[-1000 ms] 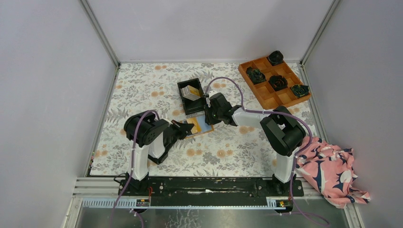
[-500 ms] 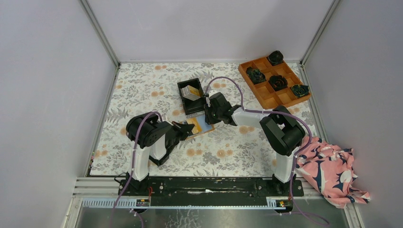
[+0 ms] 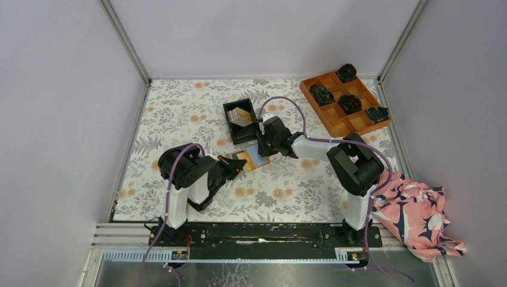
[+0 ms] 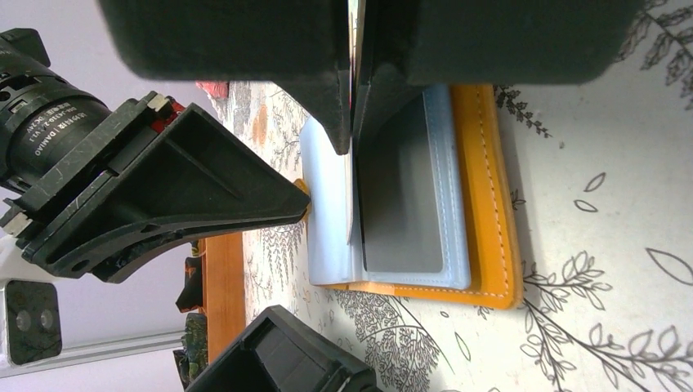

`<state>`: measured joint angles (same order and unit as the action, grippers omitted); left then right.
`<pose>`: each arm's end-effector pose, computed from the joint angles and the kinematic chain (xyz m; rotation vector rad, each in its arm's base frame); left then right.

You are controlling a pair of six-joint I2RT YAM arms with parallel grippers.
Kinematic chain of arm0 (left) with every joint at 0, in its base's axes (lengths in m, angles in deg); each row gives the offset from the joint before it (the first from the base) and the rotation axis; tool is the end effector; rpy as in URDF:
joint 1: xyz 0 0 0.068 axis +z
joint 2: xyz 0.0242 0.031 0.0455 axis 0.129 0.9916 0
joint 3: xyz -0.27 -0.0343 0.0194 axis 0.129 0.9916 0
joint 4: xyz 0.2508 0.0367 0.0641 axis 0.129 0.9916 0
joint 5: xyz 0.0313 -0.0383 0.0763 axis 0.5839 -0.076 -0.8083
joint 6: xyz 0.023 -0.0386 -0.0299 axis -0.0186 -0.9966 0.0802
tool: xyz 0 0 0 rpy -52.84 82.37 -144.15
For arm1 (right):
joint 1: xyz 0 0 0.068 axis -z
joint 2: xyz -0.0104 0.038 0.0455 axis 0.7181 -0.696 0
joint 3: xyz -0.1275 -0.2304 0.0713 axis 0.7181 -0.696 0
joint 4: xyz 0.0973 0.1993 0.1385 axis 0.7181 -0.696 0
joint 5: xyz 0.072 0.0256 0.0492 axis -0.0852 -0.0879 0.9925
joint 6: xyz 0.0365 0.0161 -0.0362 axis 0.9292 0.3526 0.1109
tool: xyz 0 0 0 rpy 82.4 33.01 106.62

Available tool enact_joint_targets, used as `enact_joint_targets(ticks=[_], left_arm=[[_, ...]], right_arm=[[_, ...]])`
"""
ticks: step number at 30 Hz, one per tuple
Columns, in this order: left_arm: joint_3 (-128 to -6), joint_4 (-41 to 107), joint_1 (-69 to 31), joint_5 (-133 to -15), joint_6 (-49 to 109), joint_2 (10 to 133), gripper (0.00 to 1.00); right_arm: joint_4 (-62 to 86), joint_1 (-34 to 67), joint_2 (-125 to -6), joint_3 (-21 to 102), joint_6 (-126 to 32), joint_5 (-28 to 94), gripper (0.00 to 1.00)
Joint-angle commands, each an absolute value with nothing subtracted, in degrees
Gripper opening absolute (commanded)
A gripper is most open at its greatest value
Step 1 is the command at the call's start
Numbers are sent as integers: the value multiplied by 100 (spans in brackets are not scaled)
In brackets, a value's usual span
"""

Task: Put the credit cards into the card holder
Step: Insert the credit card into the card holder.

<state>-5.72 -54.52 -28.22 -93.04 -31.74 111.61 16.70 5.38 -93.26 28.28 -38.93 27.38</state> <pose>0.1948 -0.1316 0.0702 -0.7856 1.8362 -1.1300 0.3051 0.2628 0.1585 -0.5443 2.2879 0.5391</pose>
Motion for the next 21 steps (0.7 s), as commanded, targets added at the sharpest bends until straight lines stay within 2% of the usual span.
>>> enact_joint_targets(ticks=[1, 21], left_arm=[[-483, -5666, -2915, -9396, -3073, 11121, 0], [-890, -5646, -2665, -9352, -3112, 11386, 0]], right_arm=[[1368, 485, -9430, 2904, -3868, 2647, 34], [1304, 484, -9486, 2914, -3928, 2697, 34]])
